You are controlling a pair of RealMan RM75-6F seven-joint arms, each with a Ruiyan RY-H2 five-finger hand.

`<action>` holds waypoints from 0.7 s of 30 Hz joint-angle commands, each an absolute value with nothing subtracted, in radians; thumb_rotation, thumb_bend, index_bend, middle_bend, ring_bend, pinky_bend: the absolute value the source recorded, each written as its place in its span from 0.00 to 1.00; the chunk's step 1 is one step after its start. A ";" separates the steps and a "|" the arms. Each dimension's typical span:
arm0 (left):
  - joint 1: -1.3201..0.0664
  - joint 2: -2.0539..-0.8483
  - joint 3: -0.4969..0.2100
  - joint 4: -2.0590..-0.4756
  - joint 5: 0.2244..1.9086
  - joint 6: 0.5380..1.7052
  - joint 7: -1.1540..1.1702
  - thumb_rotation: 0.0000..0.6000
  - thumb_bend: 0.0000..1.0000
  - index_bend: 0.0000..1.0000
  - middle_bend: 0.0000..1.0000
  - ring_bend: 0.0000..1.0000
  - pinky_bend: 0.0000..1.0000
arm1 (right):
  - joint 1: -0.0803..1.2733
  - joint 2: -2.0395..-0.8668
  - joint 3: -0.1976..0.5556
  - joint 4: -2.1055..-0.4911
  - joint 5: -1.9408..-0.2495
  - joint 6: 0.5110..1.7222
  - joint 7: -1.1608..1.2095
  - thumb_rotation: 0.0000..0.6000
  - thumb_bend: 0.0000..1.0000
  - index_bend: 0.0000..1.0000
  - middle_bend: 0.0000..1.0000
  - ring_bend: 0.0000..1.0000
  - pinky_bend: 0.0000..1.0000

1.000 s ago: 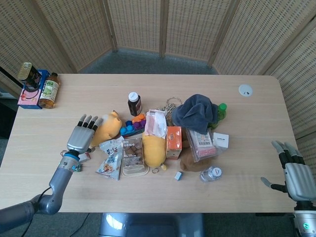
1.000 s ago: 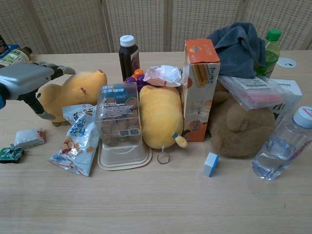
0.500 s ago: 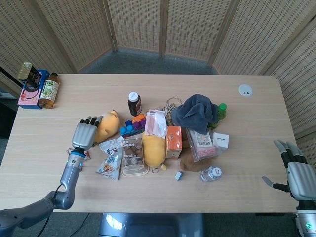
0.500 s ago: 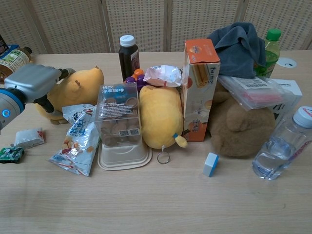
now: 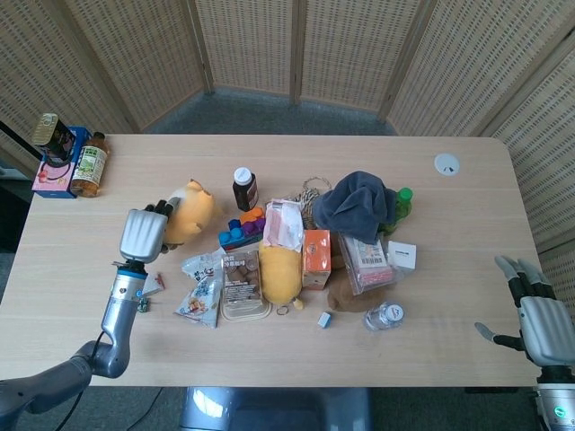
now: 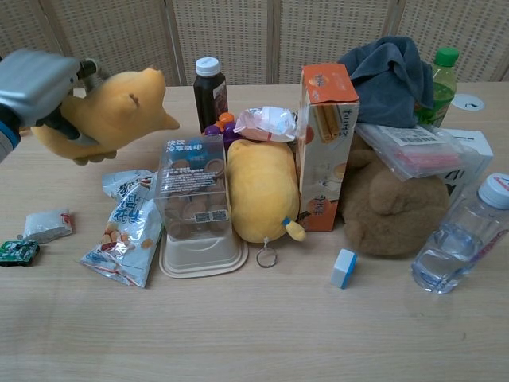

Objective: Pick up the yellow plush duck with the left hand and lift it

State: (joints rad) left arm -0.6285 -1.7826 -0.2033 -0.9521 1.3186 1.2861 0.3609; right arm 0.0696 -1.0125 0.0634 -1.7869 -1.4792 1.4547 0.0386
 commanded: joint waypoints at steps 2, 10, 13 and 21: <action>-0.649 -1.593 -0.292 -1.253 1.336 1.352 0.460 1.00 0.00 0.92 0.87 0.80 0.99 | 0.069 -1.012 0.059 -1.791 -1.486 1.454 0.034 1.00 0.00 0.00 0.00 0.00 0.00; -0.681 -1.416 -0.410 -1.540 1.293 1.365 0.597 1.00 0.00 0.92 0.88 0.80 0.98 | 0.067 -1.013 0.053 -1.800 -1.494 1.456 0.023 1.00 0.00 0.00 0.00 0.00 0.00; -0.694 -1.386 -0.430 -1.587 1.279 1.361 0.629 1.00 0.00 0.92 0.88 0.80 0.98 | 0.066 -1.014 0.053 -1.802 -1.494 1.457 0.021 1.00 0.00 0.00 0.00 0.00 0.00; -0.720 -1.354 -0.448 -1.644 1.256 1.363 0.669 1.00 0.00 0.92 0.88 0.80 0.97 | 0.066 -1.011 0.056 -1.802 -1.489 1.459 0.027 1.00 0.00 0.00 0.00 0.00 0.00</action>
